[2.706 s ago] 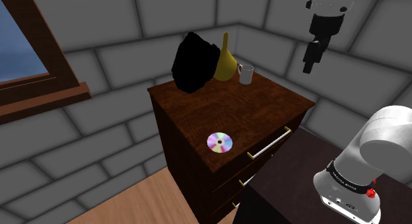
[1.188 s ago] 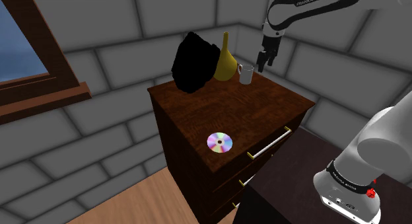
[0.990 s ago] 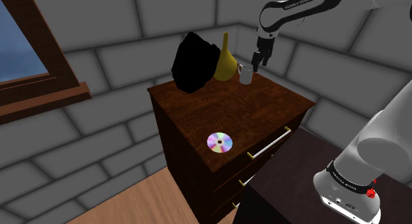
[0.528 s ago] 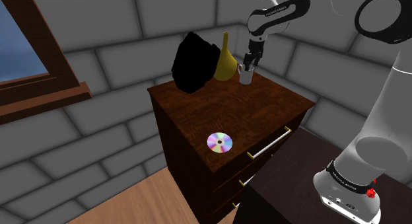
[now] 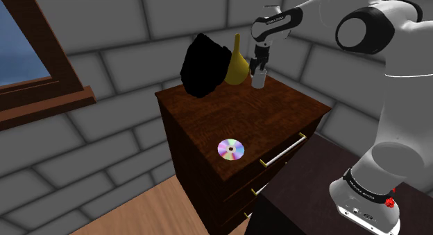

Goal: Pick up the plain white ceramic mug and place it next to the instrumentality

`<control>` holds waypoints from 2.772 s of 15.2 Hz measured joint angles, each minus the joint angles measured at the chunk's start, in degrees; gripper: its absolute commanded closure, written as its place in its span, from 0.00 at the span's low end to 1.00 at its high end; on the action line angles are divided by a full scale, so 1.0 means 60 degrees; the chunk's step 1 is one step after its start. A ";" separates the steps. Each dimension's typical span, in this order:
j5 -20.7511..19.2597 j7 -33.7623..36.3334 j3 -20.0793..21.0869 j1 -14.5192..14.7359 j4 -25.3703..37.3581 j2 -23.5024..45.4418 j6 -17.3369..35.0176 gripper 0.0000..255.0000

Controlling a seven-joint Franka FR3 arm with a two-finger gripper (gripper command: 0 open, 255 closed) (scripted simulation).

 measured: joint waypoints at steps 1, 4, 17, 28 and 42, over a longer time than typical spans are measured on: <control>0.0016 -0.0001 0.0010 -0.0003 0.0021 0.0083 0.0062 0.00; 0.0061 -0.0062 0.0024 -0.0037 -0.0126 0.0247 0.0373 0.00; 0.0093 -0.0069 0.0045 -0.0036 -0.0218 0.0403 0.0623 1.00; 0.0047 -0.0034 0.0021 -0.0025 -0.0004 0.0212 0.0222 1.00; -0.0065 0.0047 -0.0042 -0.0050 0.1159 -0.0203 -0.1346 1.00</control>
